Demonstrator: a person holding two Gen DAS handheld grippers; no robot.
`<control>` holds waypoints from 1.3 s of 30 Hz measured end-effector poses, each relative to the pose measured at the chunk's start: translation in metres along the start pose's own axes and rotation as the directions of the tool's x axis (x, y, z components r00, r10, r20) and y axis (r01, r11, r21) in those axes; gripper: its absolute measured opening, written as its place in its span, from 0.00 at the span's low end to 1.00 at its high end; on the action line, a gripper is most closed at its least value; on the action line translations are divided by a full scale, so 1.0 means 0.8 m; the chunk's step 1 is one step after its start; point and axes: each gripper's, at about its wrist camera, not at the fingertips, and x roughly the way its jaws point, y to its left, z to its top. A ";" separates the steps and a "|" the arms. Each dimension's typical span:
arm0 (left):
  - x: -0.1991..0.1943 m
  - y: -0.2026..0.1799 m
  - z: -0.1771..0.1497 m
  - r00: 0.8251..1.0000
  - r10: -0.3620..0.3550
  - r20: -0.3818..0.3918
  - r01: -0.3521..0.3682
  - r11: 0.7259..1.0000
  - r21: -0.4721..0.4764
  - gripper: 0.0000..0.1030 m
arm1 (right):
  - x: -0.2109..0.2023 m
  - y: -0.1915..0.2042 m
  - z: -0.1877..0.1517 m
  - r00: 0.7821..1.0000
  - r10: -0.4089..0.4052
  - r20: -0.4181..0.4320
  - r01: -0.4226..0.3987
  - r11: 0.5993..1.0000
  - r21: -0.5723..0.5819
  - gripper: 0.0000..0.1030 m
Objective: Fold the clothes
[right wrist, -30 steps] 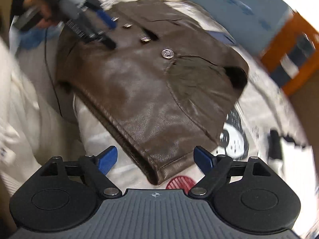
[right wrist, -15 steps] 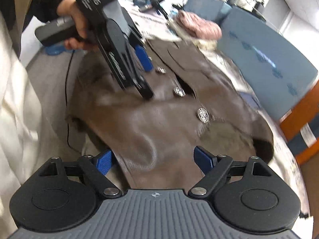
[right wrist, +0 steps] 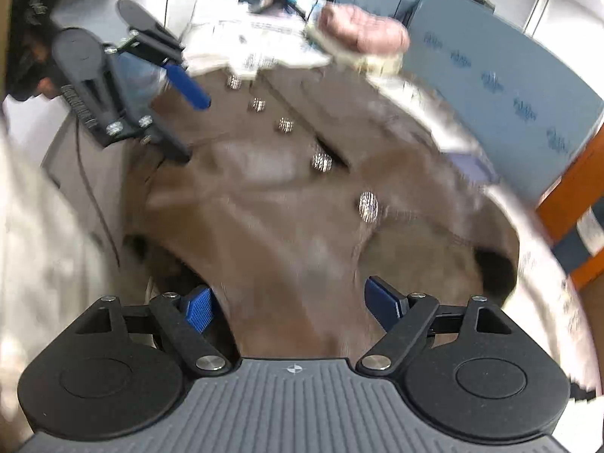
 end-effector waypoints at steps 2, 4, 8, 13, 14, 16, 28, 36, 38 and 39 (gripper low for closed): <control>0.016 0.000 -0.003 1.000 0.029 -0.008 -0.029 1.000 0.001 0.70 | -0.015 -0.013 -0.014 1.000 0.000 -0.028 0.004 0.987 0.161 0.79; 0.026 -0.001 -0.004 0.999 0.039 -0.005 -0.039 0.999 0.008 0.73 | -0.034 -0.034 -0.032 0.999 -0.010 -0.042 0.026 0.926 0.377 0.79; 0.035 -0.003 -0.004 0.999 0.040 0.009 -0.041 0.998 0.045 0.74 | -0.074 -0.064 -0.079 0.993 -0.093 -0.066 0.113 0.699 0.706 0.80; 0.042 0.003 0.002 1.000 0.020 -0.007 -0.019 0.997 0.069 0.78 | -0.083 -0.077 -0.141 0.997 0.012 0.079 -0.079 0.293 0.953 0.80; 0.043 0.004 0.003 1.000 0.014 -0.011 -0.013 0.997 0.075 0.78 | -0.076 -0.076 -0.149 0.991 0.042 0.124 -0.130 0.220 0.967 0.80; 0.045 0.007 0.006 1.000 0.002 -0.022 -0.001 0.997 0.074 0.78 | -0.061 -0.072 -0.159 0.976 0.075 0.203 -0.211 0.113 0.971 0.80; 0.047 0.017 0.003 0.999 -0.032 -0.005 0.032 0.998 0.050 0.83 | 0.026 -0.055 -0.096 0.855 0.241 0.460 -0.479 0.024 0.878 0.63; 0.030 0.022 0.005 0.997 -0.009 0.078 0.010 1.000 -0.017 0.83 | 0.067 -0.046 -0.048 0.779 0.432 0.455 -0.512 0.020 0.859 0.14; 0.007 0.028 0.004 0.992 0.010 0.124 -0.003 0.999 -0.053 0.83 | 0.063 -0.056 -0.045 0.773 0.412 0.482 -0.522 -0.017 0.853 0.11; -0.006 0.032 0.003 0.990 0.012 0.142 -0.002 0.997 -0.073 0.83 | 0.061 -0.062 -0.043 0.765 0.406 0.501 -0.529 -0.048 0.847 0.11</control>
